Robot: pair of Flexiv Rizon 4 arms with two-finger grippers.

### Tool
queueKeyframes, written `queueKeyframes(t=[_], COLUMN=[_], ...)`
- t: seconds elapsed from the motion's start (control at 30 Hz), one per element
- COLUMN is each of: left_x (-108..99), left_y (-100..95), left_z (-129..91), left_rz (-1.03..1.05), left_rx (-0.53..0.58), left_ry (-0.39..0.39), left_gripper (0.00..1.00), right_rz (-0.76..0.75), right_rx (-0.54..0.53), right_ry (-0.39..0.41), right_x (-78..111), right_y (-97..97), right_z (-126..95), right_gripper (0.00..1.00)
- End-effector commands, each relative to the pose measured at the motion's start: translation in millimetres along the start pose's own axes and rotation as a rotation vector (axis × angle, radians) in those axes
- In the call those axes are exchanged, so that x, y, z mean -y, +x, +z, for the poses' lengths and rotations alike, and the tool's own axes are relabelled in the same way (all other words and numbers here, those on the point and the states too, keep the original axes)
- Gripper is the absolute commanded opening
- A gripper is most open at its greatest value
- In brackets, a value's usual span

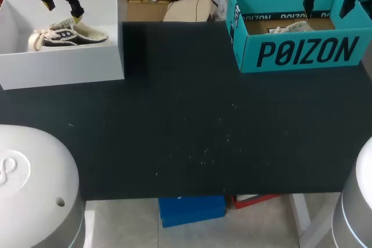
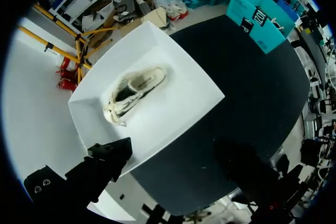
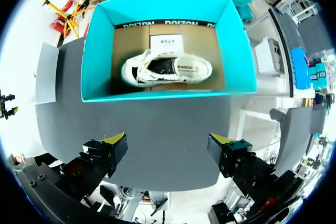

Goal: Take the shoe out of the shoebox, open the shoe tongue, remove and reinsert the insole, then place the shoe into the shoebox

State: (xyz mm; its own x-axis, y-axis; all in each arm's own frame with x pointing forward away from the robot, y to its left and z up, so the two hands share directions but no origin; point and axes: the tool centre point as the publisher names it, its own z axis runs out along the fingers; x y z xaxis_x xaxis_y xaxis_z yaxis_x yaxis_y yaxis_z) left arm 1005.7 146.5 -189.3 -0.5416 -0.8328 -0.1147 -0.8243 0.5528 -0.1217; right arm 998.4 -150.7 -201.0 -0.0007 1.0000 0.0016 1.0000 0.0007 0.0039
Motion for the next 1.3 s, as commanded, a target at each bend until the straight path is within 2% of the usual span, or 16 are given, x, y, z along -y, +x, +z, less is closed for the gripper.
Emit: queueKeyframes(t=[0.03,0.07,0.17,0.4,0.53,0.57,0.6,0.63,0.73,0.93,1.0,1.07,1.13,1.2,1.3], left_x=[-8.4,-6.7,-5.0,-6.0,-4.0,-3.4,-3.0,-2.1,2.8,15.0,18.9,23.2,26.3,29.2,32.8], left_y=[3.7,4.5,1.1,-26.4,-37.8,-40.0,-41.7,-43.7,-50.5,-65.5,-70.5,-75.0,-78.4,-82.0,-89.5], left_z=[-1.2,0.1,5.3,21.9,33.1,35.5,38.9,41.8,49.6,70.2,79.1,85.6,92.5,101.3,115.3], left_rz=[0.164,0.274,0.492,0.727,0.775,0.796,0.837,0.845,0.856,0.844,0.831,0.809,0.799,0.795,0.79], left_rx=[0.0,0.023,-0.023,-0.055,-0.063,-0.064,-0.064,-0.056,-0.065,-0.054,-0.049,-0.06,-0.076,-0.078,-0.077], left_ry=[0.116,0.125,0.106,0.086,0.069,0.061,0.055,0.048,0.037,0.013,0.003,0.01,0.008,0.006,-0.001], left_gripper=[1.0,1.0,1.0,1.0,1.0,0.95,0.77,0.75,0.81,0.81,0.79,0.71,0.68,0.71,0.67], right_rz=[0.0,0.0,0.0,0.0,0.0,0.0,0.0,0.0,0.0,0.0,0.0,0.0,0.0,0.0,0.0], right_rx=[0.0,0.0,0.0,0.0,0.0,0.0,0.0,0.0,0.0,0.0,0.0,0.0,0.0,0.0,0.0], right_ry=[0.001,0.001,0.001,0.001,0.001,0.001,0.001,0.001,0.001,0.001,0.001,0.001,0.001,0.001,0.001], right_x=[-0.6,-0.6,-0.6,-0.6,-0.6,-0.6,-0.6,-0.6,-0.6,-0.6,-0.6,-0.6,-0.6,-0.6,-0.6], right_y=[0.2,0.2,0.2,0.2,0.2,0.2,0.2,0.2,0.2,0.2,0.2,0.2,0.2,0.2,0.2], right_z=[-0.2,-0.2,-0.2,-0.2,-0.2,-0.2,-0.2,-0.2,-0.2,-0.2,-0.2,-0.2,-0.2,-0.2,-0.2], right_gripper=[1.0,1.0,1.0,1.0,1.0,1.0,1.0,1.0,1.0,1.0,1.0,1.0,1.0,1.0,1.0])
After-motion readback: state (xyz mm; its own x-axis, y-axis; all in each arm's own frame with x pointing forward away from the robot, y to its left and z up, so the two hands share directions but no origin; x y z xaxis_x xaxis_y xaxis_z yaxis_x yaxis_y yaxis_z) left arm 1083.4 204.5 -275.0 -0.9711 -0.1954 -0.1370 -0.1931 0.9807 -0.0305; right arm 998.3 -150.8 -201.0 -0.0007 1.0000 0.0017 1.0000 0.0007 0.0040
